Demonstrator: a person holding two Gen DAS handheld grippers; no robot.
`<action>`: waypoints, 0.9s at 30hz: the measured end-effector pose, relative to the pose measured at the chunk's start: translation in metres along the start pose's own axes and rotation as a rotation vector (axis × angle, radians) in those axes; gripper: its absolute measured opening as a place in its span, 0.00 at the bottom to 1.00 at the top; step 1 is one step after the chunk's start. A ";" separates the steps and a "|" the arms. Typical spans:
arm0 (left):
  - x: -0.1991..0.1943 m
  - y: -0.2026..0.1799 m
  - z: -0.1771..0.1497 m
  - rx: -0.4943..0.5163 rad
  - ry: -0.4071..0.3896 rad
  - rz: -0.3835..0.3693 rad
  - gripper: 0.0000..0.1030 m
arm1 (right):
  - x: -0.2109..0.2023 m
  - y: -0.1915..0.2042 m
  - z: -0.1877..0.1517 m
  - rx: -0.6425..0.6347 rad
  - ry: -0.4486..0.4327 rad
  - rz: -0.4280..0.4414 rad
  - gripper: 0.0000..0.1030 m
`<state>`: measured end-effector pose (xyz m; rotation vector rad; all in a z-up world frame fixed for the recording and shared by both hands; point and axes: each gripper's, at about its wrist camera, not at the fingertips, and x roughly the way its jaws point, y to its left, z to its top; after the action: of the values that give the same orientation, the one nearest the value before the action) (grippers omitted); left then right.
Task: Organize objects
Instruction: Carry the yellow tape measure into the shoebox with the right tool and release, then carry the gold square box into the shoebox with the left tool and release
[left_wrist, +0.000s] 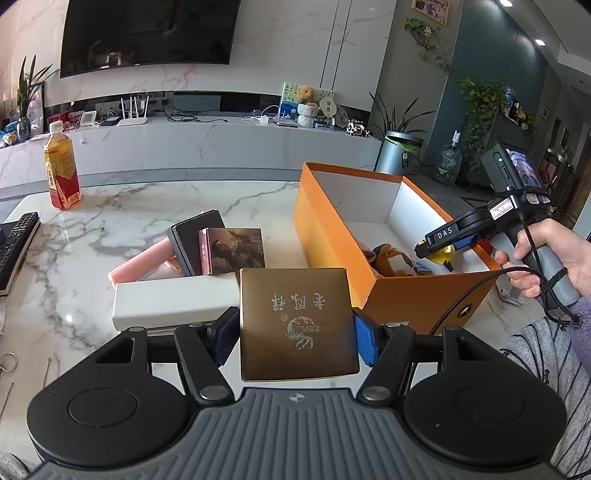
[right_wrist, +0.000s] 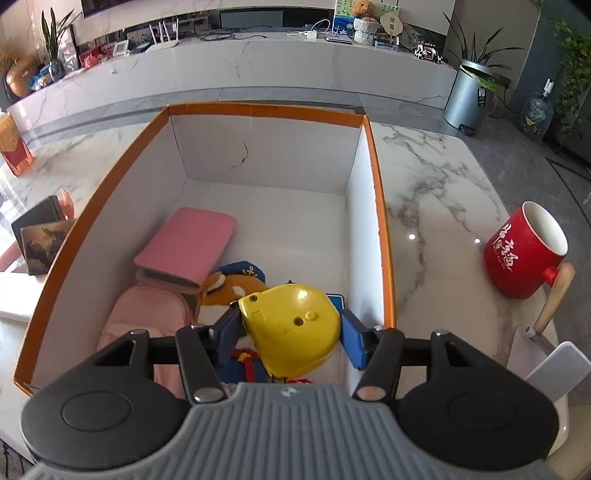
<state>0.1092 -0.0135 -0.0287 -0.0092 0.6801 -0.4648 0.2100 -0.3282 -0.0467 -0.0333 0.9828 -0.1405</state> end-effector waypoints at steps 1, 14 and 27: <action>0.000 0.000 0.000 0.001 -0.001 -0.002 0.71 | 0.001 0.002 0.001 -0.014 0.008 -0.013 0.57; -0.002 0.000 0.000 0.011 -0.009 -0.007 0.71 | -0.001 0.007 0.004 -0.038 0.011 -0.041 0.69; -0.002 -0.009 0.003 0.065 -0.007 0.017 0.72 | -0.010 0.009 0.006 -0.045 0.002 0.018 0.98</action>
<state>0.1058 -0.0214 -0.0241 0.0559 0.6575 -0.4698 0.2106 -0.3184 -0.0354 -0.0653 0.9875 -0.1020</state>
